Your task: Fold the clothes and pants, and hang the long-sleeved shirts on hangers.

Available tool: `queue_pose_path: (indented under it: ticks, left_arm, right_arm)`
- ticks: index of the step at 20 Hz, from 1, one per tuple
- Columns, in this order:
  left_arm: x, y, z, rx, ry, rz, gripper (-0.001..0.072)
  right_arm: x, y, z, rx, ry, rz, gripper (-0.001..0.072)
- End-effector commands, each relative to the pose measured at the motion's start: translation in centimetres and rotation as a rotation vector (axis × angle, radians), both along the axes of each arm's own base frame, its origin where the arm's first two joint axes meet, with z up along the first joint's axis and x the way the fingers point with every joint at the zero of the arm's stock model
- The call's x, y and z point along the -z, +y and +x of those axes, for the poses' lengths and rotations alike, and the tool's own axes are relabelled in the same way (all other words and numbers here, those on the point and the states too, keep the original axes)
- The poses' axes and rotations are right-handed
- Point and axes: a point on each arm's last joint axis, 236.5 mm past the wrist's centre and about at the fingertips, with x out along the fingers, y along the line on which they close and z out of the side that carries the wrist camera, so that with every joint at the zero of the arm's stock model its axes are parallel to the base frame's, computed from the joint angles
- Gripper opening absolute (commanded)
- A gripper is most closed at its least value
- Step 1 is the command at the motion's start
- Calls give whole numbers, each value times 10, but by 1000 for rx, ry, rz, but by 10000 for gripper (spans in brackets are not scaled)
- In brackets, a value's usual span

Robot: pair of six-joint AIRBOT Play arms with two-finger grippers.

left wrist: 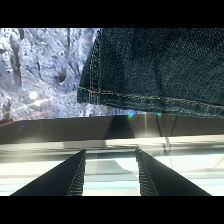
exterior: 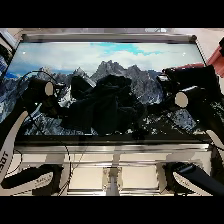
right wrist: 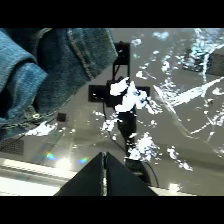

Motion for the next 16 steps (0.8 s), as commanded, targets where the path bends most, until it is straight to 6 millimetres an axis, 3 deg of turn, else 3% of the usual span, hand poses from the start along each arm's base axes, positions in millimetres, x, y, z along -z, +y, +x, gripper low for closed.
queue_pose_path:
  ticks: [1,7,11,16]
  left_arm:
    - [0,0,0,0,0,0,373]
    - [0,0,0,0,0,0,374]
    - [0,0,0,0,0,0,374]
    - [5,-12,20,-23,-76,-50,373]
  right_arm:
    - [0,9,-1,2,5,39,26]
    - [-1,10,1,2,-2,47,26]
    - [-3,15,17,5,-67,69,26]
    - [15,20,18,9,-15,70,26]
